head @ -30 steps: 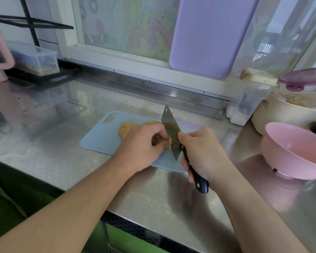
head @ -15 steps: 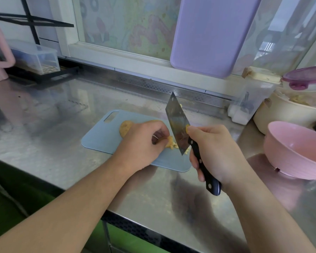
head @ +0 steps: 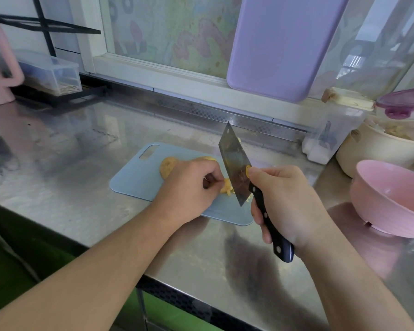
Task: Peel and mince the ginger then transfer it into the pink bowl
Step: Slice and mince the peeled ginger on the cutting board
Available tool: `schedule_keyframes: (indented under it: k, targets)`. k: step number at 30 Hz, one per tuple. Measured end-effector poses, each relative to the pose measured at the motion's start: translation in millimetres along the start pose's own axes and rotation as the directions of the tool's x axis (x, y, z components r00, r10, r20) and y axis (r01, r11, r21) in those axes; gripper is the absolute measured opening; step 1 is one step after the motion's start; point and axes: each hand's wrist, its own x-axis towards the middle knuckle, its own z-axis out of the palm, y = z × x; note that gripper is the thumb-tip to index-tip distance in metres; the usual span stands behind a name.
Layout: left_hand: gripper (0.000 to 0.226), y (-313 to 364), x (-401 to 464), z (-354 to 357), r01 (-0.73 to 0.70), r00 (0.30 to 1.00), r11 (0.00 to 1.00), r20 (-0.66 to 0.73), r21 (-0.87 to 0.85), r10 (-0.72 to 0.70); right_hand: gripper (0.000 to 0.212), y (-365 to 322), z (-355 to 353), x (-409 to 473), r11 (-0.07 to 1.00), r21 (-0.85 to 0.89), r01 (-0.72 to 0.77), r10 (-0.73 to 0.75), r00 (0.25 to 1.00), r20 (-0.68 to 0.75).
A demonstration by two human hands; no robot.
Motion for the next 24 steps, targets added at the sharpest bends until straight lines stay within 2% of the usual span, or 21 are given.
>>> schedule_keyframes:
  k: [11,19,24]
  targets:
    - [0.011,3.3,-1.2,-0.4,-0.005,1.0,0.998,-0.019,0.06,0.006,0.041,-2.9,1.1,-3.7,0.998,-0.042,-0.055,0.056,0.998,0.041]
    - [0.012,3.4,-1.0,-0.8,0.003,1.0,1.0,-0.016,0.018,-0.003,0.037,0.6,3.0,-3.3,0.987,-0.099,-0.123,0.133,0.986,0.103]
    - [0.017,0.5,-1.5,0.4,0.0,1.0,1.0,0.025,-0.019,0.001,0.035,0.3,1.3,-2.5,0.99,-0.055,-0.127,0.132,0.987,0.095]
